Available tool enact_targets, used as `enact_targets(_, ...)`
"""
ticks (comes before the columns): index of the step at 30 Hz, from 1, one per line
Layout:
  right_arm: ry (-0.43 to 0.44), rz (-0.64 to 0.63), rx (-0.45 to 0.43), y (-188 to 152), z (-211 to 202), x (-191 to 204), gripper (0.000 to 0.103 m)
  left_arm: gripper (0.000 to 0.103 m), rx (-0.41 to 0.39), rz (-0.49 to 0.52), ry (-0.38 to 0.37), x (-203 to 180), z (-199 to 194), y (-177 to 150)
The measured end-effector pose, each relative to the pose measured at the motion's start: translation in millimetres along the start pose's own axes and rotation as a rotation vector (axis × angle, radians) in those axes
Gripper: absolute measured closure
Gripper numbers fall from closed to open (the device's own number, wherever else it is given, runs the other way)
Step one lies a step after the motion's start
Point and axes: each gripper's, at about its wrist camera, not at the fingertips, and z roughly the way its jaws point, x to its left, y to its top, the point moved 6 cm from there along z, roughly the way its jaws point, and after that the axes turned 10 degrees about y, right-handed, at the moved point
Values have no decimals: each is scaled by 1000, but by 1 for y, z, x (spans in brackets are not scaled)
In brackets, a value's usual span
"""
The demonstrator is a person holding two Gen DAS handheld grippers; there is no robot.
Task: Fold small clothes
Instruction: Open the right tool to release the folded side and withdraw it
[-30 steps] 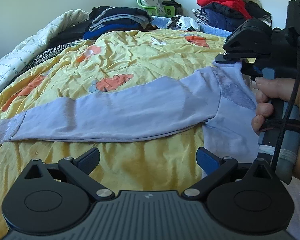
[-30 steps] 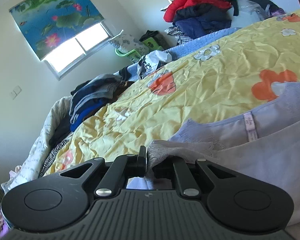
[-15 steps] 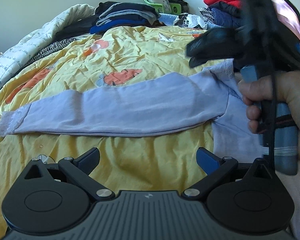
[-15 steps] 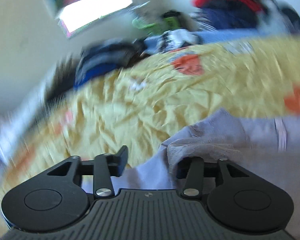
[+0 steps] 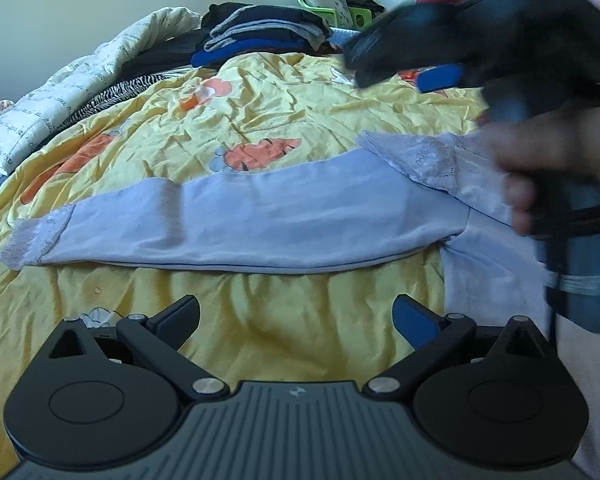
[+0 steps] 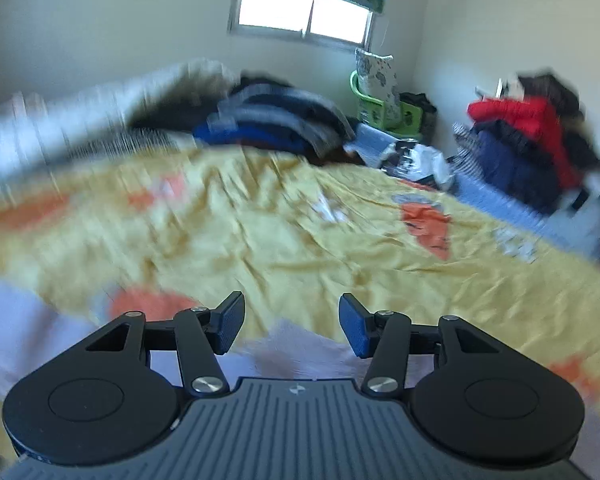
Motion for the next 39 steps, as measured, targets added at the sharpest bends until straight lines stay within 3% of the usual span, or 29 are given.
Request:
enact_targets(3, 86, 236, -94, 3, -25, -27, 46, 0, 2, -20, 9, 6, 0, 1)
enact_targets(5, 40, 325, -93, -4, -32, -47, 44, 0, 6, -44, 8, 10, 1, 3)
enact_targets(10, -126, 178, 21, -26, -21, -54, 43, 0, 11, -47, 0, 9, -1, 2)
enact_targets(14, -151, 59, 180, -51, 11, -45, 44, 0, 3, -22, 12, 9, -3, 0)
enact_targets(15, -158, 55, 186, -54, 13, -44, 44, 0, 2, -20, 15, 10, -4, 0)
enact_targets(18, -133, 133, 75, -46, -6, -46, 43, 0, 11, -33, 30, 17, -1, -1)
enact_targets(20, -120, 156, 32, -43, -19, -46, 36, 0, 23, -53, 32, 21, 2, -2)
enact_targets(22, -124, 119, 55, -46, -18, -43, 30, 0, 31, -77, 31, 25, 3, -2)
enact_targets(25, -147, 76, 157, -62, -3, -44, 31, 0, 25, -77, 29, 27, 0, -2)
enact_targets(30, -95, 224, 48, -59, -36, -50, 29, 0, 21, -62, 50, 29, 1, -2)
enact_targets(39, -93, 203, -20, -77, -103, -48, 19, 0, 33, -90, 97, 49, 10, -1)
